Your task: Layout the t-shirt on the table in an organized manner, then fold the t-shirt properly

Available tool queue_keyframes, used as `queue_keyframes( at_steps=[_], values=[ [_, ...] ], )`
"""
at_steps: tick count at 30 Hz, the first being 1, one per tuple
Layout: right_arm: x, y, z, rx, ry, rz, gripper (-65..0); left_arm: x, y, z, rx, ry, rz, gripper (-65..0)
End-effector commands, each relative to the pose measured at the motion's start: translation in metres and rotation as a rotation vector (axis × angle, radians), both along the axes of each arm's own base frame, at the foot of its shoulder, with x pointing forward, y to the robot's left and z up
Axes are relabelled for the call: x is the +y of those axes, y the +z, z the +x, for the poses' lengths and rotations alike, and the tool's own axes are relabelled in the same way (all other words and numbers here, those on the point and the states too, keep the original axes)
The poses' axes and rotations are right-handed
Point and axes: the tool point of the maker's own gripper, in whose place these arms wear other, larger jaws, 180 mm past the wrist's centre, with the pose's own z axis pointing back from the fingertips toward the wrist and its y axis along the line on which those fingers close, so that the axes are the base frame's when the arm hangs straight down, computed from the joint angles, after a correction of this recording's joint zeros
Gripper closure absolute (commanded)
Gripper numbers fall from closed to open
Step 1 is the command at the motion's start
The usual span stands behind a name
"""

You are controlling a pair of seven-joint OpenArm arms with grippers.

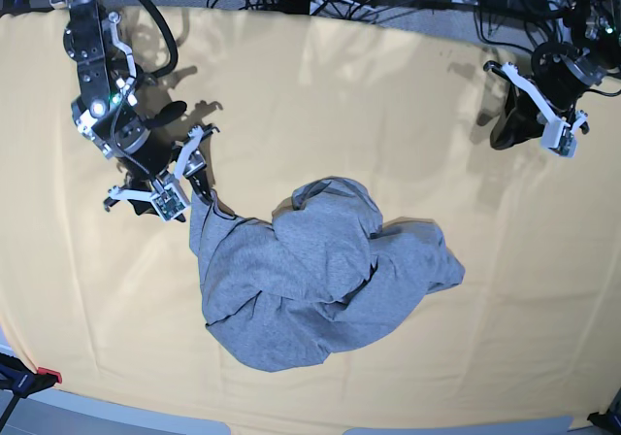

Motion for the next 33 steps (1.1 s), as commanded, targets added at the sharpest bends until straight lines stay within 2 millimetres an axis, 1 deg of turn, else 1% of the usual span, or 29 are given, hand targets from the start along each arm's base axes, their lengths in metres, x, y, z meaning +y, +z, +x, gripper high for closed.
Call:
queue_keyframes(
  at_steps=[1, 4, 6, 10, 14, 15, 17, 19, 20, 22, 24, 27, 30, 33],
  values=[
    [0.005, 0.013, 0.009, -0.040, 0.015, 0.043, -29.1, -0.002, 0.012, 0.005, -0.045, -0.011, -0.013, 0.0],
    [0.016, 0.002, 0.014, 0.001, 0.036, 0.093, -29.2, -0.002, 0.012, 0.005, -0.045, -0.012, -0.012, 0.0],
    [0.015, -0.003, 0.021, 0.010, 0.012, 0.100, -30.2, -0.001, 0.012, 0.005, -0.045, -0.012, -0.010, 0.0],
    [0.000, -0.010, 0.037, 0.008, -0.060, 0.043, -34.4, -0.001, 0.012, 0.005, -0.043, -0.011, -0.004, 0.0],
    [-0.014, -0.012, 0.043, 0.008, -0.138, 0.009, -34.3, -0.001, 0.012, 0.005, -0.044, -0.012, -0.006, 0.0],
    [-0.016, -0.013, 0.043, 0.009, -0.147, 0.008, -32.9, -0.001, 0.012, 0.005, -0.044, -0.012, -0.006, 0.0],
    [-0.015, -0.015, 0.042, 0.026, -0.140, 0.005, -26.3, -0.001, 0.012, 0.005, -0.045, -0.011, -0.007, 0.0],
    [-0.007, -0.018, 0.037, 0.044, -0.096, 0.014, -19.9, -0.002, 0.013, 0.005, -0.045, -0.012, -0.013, 0.0],
    [-0.003, -0.018, 0.035, 0.049, -0.072, 0.022, -15.2, -0.002, 0.012, 0.005, -0.045, -0.012, -0.013, 0.0],
    [0.004, -0.019, 0.032, 0.057, -0.023, 0.022, -0.9, -0.002, 0.012, 0.005, -0.045, -0.012, -0.013, 0.0],
    [0.007, -0.019, 0.031, 0.060, -0.005, 0.018, 0.0, -0.002, 0.013, 0.005, -0.045, -0.013, -0.011, 0.0],
    [0.002, -0.014, 0.030, 0.067, -0.029, -0.013, 0.0, -0.001, 0.014, 0.005, -0.045, -0.032, 0.002, 0.0],
    [-0.003, 0.001, 0.027, 0.065, -0.051, -0.075, 0.0, -0.003, 0.017, 0.004, -0.048, -0.094, 0.031, 0.0],
    [-0.010, 0.020, 0.011, 0.015, -0.051, -0.176, 0.0, -0.001, 0.019, 0.005, -0.047, -0.113, 0.057, 0.0]
  ],
)
